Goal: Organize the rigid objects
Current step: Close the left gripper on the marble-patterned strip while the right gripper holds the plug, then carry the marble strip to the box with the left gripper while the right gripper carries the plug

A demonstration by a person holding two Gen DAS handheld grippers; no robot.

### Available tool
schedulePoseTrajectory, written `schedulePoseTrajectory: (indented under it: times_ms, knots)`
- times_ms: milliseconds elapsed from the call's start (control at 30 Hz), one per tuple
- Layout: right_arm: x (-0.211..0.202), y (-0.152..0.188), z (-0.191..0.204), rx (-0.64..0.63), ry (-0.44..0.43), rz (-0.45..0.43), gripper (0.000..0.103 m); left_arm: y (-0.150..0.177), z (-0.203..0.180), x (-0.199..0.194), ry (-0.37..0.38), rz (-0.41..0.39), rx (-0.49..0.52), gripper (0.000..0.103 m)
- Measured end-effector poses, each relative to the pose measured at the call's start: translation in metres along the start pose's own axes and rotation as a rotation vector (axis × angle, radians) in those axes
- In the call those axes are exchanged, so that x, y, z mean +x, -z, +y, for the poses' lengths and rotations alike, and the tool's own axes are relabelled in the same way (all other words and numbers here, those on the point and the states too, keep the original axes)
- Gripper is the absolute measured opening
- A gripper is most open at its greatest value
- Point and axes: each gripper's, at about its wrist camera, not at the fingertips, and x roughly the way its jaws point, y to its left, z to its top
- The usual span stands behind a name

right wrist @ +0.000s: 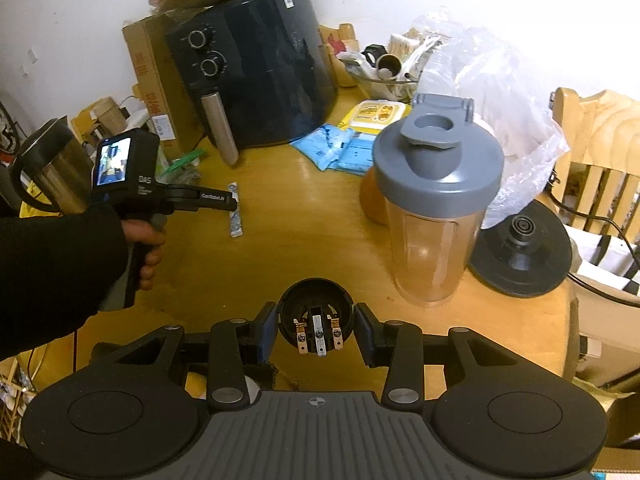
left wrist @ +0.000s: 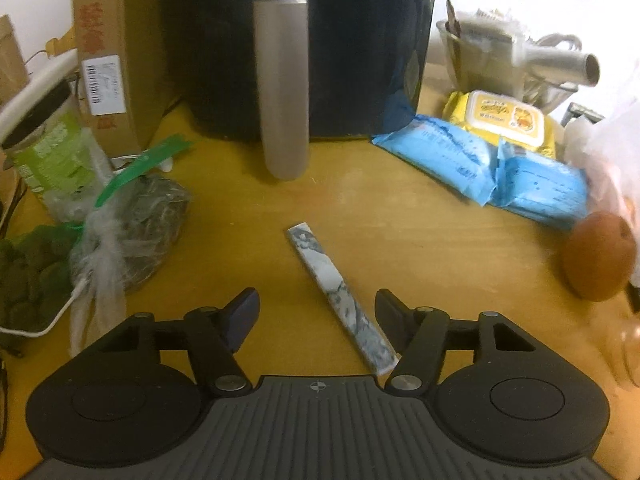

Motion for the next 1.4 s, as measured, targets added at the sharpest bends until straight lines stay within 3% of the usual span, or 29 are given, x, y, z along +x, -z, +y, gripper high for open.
schedulePoseTrajectory:
  times_ms: [133,267,333,367,733,1400]
  knots:
    - [-0.001,0.002,-0.005,0.018,0.016,-0.001,0.044,-0.001,-0.003,0.015,-0.003,0.027,0.03,0.06]
    - [-0.003,0.003,-0.008,0.036,0.03,-0.002,0.044,-0.001,-0.003,0.018,0.011,0.025,0.027,0.045]
    - [-0.003,0.003,-0.009,0.04,0.033,-0.003,0.044,-0.002,-0.003,0.018,0.008,0.028,0.035,0.03]
    - [-0.003,0.002,-0.01,0.041,0.033,-0.003,0.044,-0.003,-0.003,0.017,-0.002,0.034,0.038,0.017]
    - [0.0,0.003,-0.001,0.034,0.013,0.001,0.044,0.006,0.015,0.002,0.013,0.104,0.032,0.015]
    - [0.003,-0.001,0.028,-0.036,-0.055,0.009,0.044,0.026,0.031,-0.102,0.088,-0.004,-0.016,0.015]
